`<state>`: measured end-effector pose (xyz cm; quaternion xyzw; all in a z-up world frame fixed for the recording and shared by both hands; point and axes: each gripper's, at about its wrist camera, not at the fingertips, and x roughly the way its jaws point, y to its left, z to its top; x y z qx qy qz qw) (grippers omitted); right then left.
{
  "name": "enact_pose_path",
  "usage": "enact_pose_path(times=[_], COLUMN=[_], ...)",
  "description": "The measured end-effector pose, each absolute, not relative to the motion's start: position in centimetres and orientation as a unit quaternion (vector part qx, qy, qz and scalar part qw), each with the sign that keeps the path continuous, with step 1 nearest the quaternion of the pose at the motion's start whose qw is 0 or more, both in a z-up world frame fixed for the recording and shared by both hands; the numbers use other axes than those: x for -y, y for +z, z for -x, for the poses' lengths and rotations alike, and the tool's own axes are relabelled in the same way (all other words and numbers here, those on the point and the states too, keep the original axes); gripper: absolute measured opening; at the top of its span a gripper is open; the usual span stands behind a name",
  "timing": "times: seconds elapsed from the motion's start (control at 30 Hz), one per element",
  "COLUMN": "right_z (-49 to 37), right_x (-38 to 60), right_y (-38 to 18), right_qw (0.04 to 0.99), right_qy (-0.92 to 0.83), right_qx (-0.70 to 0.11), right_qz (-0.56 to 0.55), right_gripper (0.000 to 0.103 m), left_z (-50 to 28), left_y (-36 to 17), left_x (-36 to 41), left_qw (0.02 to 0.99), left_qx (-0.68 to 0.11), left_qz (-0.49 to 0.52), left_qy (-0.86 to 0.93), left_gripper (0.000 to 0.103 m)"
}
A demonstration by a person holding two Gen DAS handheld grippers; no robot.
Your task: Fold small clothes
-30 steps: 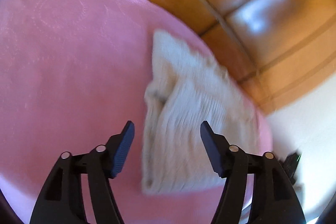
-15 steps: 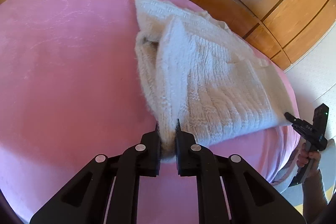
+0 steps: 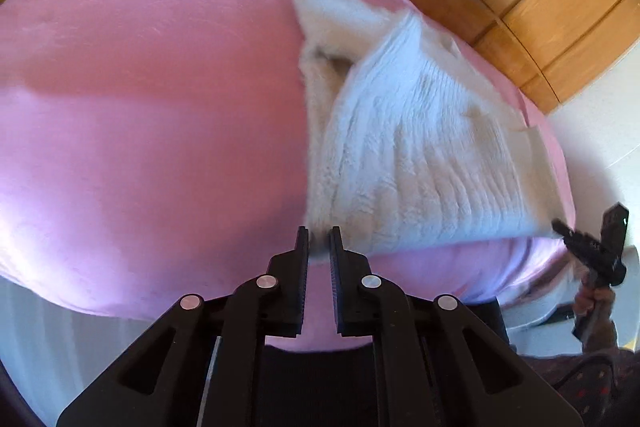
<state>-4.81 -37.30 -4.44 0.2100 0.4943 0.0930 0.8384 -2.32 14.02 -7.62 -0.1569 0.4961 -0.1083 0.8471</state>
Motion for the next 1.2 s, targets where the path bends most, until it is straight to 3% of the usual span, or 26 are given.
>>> enact_pose_path(times=[0.07,0.1,0.13,0.43,0.5,0.53,0.57,0.6,0.63,0.9,1.2], right_z=[4.3,3.8,3.0,-4.7,-6.4,-7.0,-7.4,-7.2,-6.7,-3.9,-13.1], right_x=[37.3,37.3,37.0,33.3,32.7,32.8,32.5,32.5,32.6,34.4,35.9], right_y=[-3.4,-2.9,-2.0,-1.5,-2.6,-3.2,-3.8,-4.2,-4.2,2.0,4.1], right_qw=[0.853,0.859,0.869,0.893,0.888,0.885,0.879,0.876,0.876,0.906,0.921], right_qy=[0.073,0.068,0.065,0.065,0.064,0.065,0.065,0.065,0.067,0.085,0.059], right_qx=[-0.481,-0.472,-0.459,-0.439,-0.451,-0.458,-0.47,-0.476,-0.476,-0.408,-0.365], right_qz=[-0.192,-0.186,-0.173,-0.068,-0.058,-0.053,-0.044,-0.036,-0.031,-0.074,-0.122], right_gripper=[0.036,0.047,0.049,0.054,0.053,0.043,0.031,0.009,0.007,0.006,0.006], left_z=[1.7,1.1,0.7,-6.1,-6.7,-6.8,-6.6,-6.2,-5.8,-2.9,-11.6], left_y=[-6.3,-5.7,-5.1,-5.8,-6.6,-6.8,-6.7,-6.4,-6.0,-1.0,2.6], left_x=[-14.5,-14.4,-14.4,-8.7,-7.5,-7.5,-7.4,-7.5,-7.4,-8.4,-10.5], left_qw=[0.867,0.875,0.881,0.886,0.884,0.883,0.887,0.893,0.898,0.926,0.936], left_qx=[-0.467,-0.455,-0.445,-0.445,-0.449,-0.45,-0.447,-0.435,-0.425,-0.354,-0.319], left_qz=[0.147,0.142,0.137,0.034,0.017,0.008,-0.007,-0.016,-0.019,-0.001,0.075], left_qy=[-0.089,-0.086,-0.087,-0.126,-0.133,-0.13,-0.119,-0.113,-0.112,-0.13,-0.125], left_gripper=[0.035,0.04,0.047,0.051,0.036,0.014,0.008,0.008,0.006,0.006,0.005])
